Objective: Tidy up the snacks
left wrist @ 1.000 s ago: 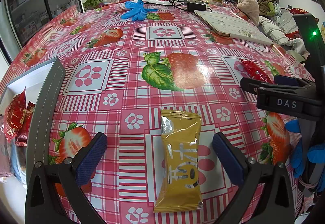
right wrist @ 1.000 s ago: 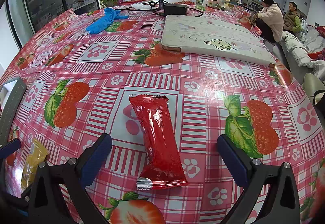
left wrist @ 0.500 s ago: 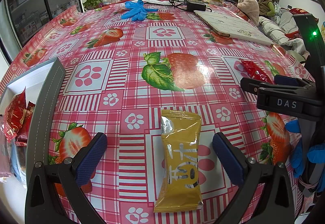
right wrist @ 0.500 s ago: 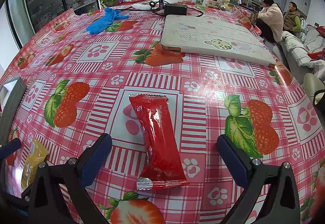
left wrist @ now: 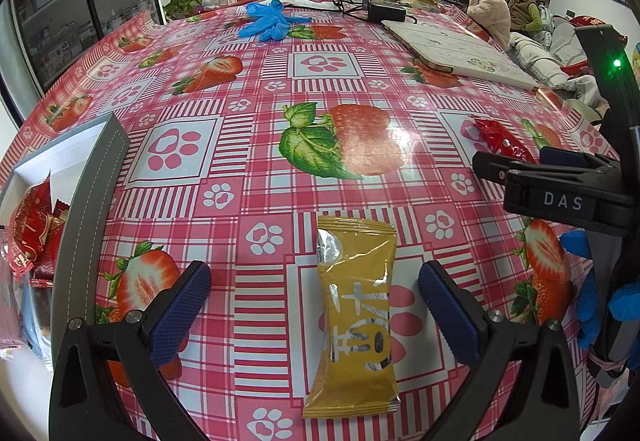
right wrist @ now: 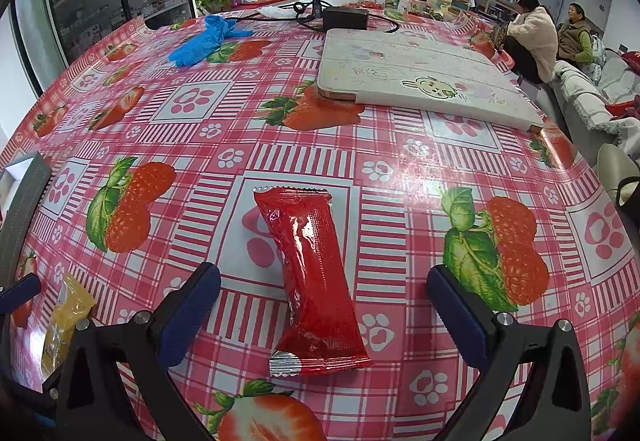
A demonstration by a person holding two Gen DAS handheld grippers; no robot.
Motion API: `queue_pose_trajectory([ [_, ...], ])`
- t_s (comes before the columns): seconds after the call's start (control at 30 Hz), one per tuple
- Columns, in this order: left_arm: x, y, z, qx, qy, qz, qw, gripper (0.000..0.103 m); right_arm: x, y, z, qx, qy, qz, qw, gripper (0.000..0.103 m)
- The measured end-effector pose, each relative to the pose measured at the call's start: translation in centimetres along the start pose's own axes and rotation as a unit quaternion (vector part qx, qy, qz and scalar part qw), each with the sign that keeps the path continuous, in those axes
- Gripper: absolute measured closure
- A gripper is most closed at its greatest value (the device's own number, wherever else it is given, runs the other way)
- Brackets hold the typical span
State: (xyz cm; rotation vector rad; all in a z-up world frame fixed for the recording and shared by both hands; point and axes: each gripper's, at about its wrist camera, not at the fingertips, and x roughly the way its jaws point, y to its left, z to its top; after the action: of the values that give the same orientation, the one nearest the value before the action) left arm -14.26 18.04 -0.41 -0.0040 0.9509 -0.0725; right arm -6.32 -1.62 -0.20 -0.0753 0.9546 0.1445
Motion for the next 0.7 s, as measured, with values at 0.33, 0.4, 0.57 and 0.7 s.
queue_pose_trajectory([
  [0.33, 0.0, -0.1, 0.0, -0.002, 0.003, 0.004, 1.0, 0.0, 0.5, 0.1, 1.1, 0.007, 0.055, -0.006, 0.998, 0.0],
  [0.4, 0.0, -0.1, 0.2, -0.002, 0.019, 0.002, 0.9998, 0.0, 0.7, 0.1, 1.5, 0.011, 0.075, -0.006, 0.997, 0.0],
  [0.57, -0.2, -0.9, 0.8, 0.01, 0.053, -0.003, 0.9985, 0.01, 0.2, 0.8, 1.9, 0.004, 0.09, -0.005, 0.996, 0.028],
  [0.7, -0.3, -1.0, 0.5, 0.008, 0.044, -0.003, 0.999, 0.01, -0.6, 1.7, 2.0, -0.008, 0.097, 0.002, 0.995, 0.071],
])
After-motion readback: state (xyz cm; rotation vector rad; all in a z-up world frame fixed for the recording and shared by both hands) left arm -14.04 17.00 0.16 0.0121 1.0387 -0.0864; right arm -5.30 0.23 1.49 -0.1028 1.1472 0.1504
